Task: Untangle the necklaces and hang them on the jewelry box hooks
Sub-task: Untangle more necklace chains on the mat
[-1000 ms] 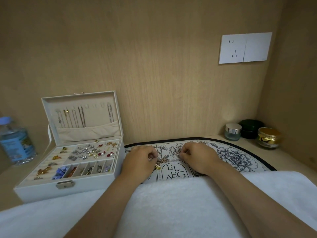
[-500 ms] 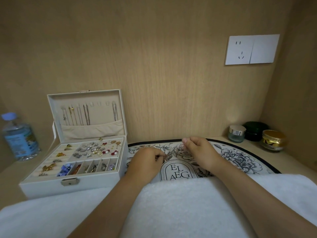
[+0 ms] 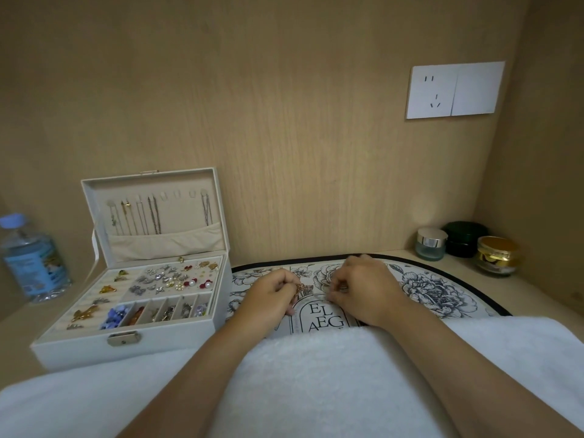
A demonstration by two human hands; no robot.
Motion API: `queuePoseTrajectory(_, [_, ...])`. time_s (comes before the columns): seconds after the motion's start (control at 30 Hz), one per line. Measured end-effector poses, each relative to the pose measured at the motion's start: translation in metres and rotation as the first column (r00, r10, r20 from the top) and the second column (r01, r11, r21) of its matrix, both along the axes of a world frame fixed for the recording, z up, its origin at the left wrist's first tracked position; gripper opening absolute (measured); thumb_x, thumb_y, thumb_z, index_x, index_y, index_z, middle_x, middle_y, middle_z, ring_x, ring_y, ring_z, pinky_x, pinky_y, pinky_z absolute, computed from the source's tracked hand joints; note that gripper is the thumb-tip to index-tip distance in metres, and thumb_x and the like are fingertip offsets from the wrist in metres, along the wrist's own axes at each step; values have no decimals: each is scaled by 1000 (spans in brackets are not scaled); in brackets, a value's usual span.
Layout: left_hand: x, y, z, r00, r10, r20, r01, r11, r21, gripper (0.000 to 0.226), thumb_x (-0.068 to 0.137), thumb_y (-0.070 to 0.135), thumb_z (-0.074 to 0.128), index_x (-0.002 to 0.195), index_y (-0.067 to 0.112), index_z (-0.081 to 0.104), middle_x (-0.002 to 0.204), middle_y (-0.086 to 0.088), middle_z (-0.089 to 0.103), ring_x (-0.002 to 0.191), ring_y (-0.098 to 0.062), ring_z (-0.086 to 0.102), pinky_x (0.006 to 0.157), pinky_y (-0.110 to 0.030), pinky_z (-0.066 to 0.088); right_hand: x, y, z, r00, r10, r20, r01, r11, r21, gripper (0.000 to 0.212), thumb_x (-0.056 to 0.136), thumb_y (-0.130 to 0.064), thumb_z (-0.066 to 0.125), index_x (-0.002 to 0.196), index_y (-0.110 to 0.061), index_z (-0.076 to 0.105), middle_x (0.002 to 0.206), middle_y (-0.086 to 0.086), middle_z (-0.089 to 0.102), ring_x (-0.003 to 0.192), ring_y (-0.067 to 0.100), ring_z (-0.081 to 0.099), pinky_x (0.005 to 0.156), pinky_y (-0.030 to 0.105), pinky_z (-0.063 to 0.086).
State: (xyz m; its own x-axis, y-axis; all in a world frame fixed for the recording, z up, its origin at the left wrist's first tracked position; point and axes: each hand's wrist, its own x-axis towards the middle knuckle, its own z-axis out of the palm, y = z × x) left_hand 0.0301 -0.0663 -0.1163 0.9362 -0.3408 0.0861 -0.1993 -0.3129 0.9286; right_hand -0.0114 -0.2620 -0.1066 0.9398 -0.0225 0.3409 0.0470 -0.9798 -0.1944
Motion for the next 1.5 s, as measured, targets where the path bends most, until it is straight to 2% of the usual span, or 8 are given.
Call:
queuePoseTrajectory(0.1, [-1,-1,0,999,-14,30,14,1000,-17,23,96,6,50,85,17,67,68,0,62,55,-10,60,65,-37,49,0,14,-4,991,113,75,-130,949,286,13,88,-34,63,89,-33,75,97,-13,66,99,10,56,90,31,44])
queuePoseTrajectory(0.2, [-5,-1,2,997,-11,72,13,999,-39,22,96,4,50,85,16,66,69,-3,65,61,-15,63,62,-33,49,-3,26,-2,972,231,-50,-127,689,713,17,91,-28,64,83,-19,75,72,-10,68,68,7,60,71,26,49])
queuePoseTrajectory(0.4, [-6,1,3,989,5,147,8,996,-84,25,96,7,54,85,24,68,75,0,71,68,-16,65,62,-31,54,-5,28,4,946,323,17,-143,373,917,16,96,-19,65,86,-8,72,76,1,74,71,8,64,70,18,51])
queuePoseTrajectory(0.7, [-12,2,5,961,-119,249,139,988,-62,11,94,15,63,86,20,69,76,-9,66,66,-19,62,64,-33,54,-3,27,3,970,242,17,-124,437,891,35,97,-39,61,67,-19,62,68,8,58,58,17,49,57,25,41])
queuePoseTrajectory(0.9, [-10,3,5,976,-78,203,106,986,-127,16,93,13,64,82,23,69,82,7,72,82,-7,66,76,-20,47,-6,29,7,959,274,72,-173,363,915,19,99,-20,60,81,-15,64,52,-14,55,46,0,44,46,10,35])
queuePoseTrajectory(1.2, [-11,4,3,969,-124,213,156,978,-140,9,92,12,66,91,20,68,83,7,71,81,-9,65,73,-20,51,-11,24,9,962,259,84,-192,427,884,10,83,-22,80,85,-12,80,88,5,78,88,14,72,88,24,55])
queuePoseTrajectory(1.4, [-11,1,-2,958,-111,265,123,992,-31,15,87,9,70,83,21,63,71,5,58,67,-8,53,63,-19,46,-10,20,5,968,247,43,-133,364,922,5,85,-12,76,88,-9,80,90,5,78,83,9,69,81,19,54])
queuePoseTrajectory(1.5, [-12,1,-3,955,-91,282,92,996,10,17,87,12,70,80,25,62,66,11,58,62,-4,52,60,-19,45,-9,22,4,978,204,31,-127,477,870,8,89,-13,72,85,-13,78,79,-3,75,73,3,64,72,15,51])
